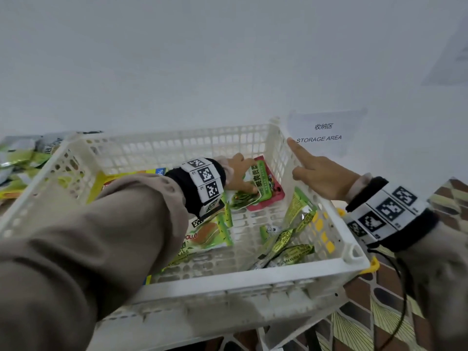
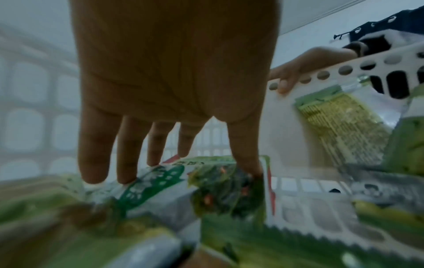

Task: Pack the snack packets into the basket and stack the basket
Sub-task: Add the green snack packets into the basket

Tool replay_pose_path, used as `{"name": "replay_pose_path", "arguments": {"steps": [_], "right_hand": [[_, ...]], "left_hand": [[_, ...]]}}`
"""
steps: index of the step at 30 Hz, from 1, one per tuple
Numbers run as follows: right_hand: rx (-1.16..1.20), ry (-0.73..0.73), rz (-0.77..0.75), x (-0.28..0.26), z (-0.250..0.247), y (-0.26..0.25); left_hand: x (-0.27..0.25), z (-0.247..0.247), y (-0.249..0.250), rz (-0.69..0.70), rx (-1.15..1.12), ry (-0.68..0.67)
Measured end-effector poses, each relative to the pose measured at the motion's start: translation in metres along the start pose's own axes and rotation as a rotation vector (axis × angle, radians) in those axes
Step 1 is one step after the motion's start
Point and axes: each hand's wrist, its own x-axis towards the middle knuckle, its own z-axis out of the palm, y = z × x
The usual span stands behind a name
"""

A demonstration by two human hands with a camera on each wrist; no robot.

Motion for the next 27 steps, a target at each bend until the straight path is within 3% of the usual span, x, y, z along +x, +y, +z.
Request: {"name": "replay_pose_path", "arguments": {"steps": [2, 8, 13, 17, 27], "right_hand": [[0.013, -0.001, -0.003, 0.000, 0.000, 0.000], [0.051, -0.001, 0.002, -0.001, 0.001, 0.000], [0.055, 0.007, 0.003, -0.001, 0.001, 0.001], [0.055, 0.018, 0.002, 0.002, 0.002, 0.002], [0.091, 0.030, 0.002, 0.003, 0.003, 0.004]], "left_hand": [[0.003, 0.008, 0.001, -0.012, 0.083, -0.104], [0.000, 0.004, 0.009, -0.001, 0.098, -0.147], [-0.020, -0.017, 0.034, 0.141, -0.222, 0.007], [-0.034, -0.025, 0.065, 0.253, -0.440, -0.160], [-0.044, -0.010, 0.084, 0.120, -0.594, -0.041]]}}
